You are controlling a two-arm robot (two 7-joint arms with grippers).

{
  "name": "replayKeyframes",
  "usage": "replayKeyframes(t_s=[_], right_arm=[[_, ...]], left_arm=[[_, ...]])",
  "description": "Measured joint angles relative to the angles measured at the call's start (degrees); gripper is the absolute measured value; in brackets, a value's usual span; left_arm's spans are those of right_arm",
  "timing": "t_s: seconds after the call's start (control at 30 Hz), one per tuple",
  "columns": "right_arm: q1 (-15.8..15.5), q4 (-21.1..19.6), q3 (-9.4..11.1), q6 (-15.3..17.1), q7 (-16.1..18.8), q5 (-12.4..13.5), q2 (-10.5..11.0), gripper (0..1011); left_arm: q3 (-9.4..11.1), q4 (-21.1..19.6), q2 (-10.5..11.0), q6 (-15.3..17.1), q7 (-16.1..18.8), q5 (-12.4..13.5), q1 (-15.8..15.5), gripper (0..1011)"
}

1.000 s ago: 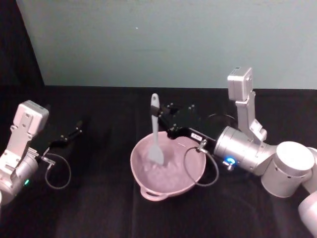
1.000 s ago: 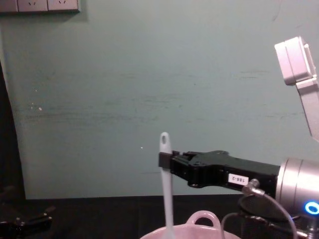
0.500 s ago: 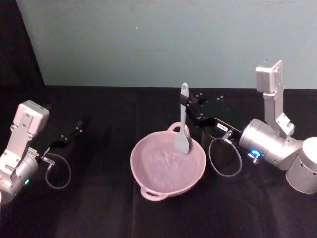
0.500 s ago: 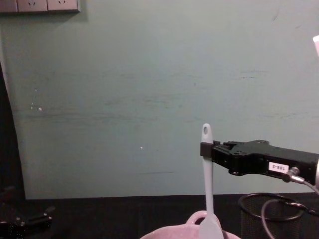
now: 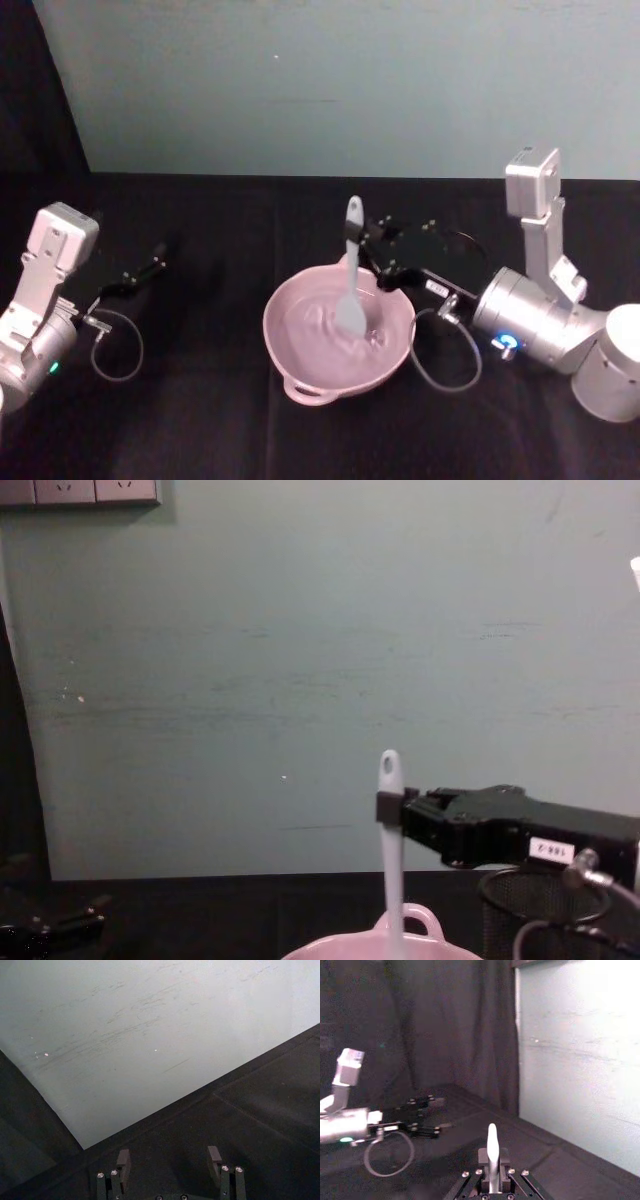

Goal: Use the one hand to pick up the spoon and stir the clear water in the bowl.

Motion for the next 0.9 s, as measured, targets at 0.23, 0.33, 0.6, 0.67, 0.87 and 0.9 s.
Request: replayKeyframes(t_s=[0.23,0.33,0.6,0.67,0.87,0.9], right_arm=[[-1.37,-1.90,-2.27,0.26,0.86,-0.01,-1.04,121],[-1.44,-1.97,-2.78,0.25,1.03,0.04,-1.55,121],[0.65,1.21,-4.02,-0.63,1.55,0.34,-4.14,121],[1.45,2.62,-4.04,-0.86,1.75,0.63,-4.72,121],[4.14,7.41,-3.27,-1.51,2.42,1.81,-6.13,121],[4.61,8.09,-2.98,-1.60,2.36,1.88,-6.20,121]], left_arm=[[0.00,0.00,0.00,0.00,0.00,0.00,0.00,1005],[0.00,0.00,0.00,0.00,0.00,0.00,0.00,1005],[0.00,0.00,0.00,0.00,0.00,0.00,0.00,1005],[0.00,0.00,0.00,0.00,0.00,0.00,0.00,1005],[0.00,0.00,0.00,0.00,0.00,0.00,0.00,1005],[0.00,0.00,0.00,0.00,0.00,0.00,0.00,1005]])
